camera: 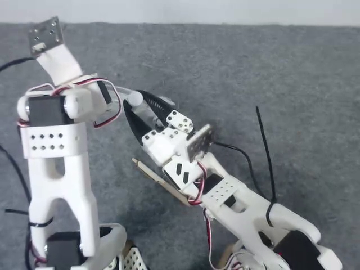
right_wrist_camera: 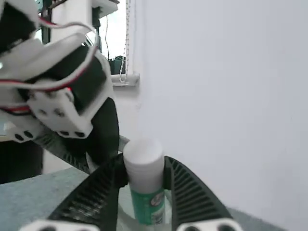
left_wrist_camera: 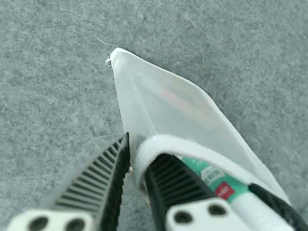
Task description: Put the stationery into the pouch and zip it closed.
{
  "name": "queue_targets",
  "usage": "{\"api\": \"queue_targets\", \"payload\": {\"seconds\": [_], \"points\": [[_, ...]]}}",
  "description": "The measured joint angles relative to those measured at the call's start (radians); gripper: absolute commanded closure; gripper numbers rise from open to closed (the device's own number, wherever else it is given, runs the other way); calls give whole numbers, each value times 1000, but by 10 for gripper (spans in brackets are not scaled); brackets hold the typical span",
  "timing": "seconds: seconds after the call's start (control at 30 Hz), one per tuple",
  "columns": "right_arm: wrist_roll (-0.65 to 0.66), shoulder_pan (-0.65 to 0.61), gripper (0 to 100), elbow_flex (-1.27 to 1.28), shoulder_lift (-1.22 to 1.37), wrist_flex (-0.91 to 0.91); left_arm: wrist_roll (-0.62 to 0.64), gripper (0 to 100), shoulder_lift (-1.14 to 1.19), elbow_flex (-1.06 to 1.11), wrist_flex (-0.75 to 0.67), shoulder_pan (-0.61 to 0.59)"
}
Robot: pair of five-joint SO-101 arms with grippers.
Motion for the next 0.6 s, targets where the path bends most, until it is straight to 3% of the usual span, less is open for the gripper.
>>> {"api": "queue_targets", "payload": {"seconds": [0.13,0.3,0.6], "points": [[78,-18,969,25,15,-55,0,988,0,0,0,3],[86,-26,775,25,12,3,0,988,0,0,0,3],[83,-32,821,83,-137,150,0,988,0,0,0,8]]}}
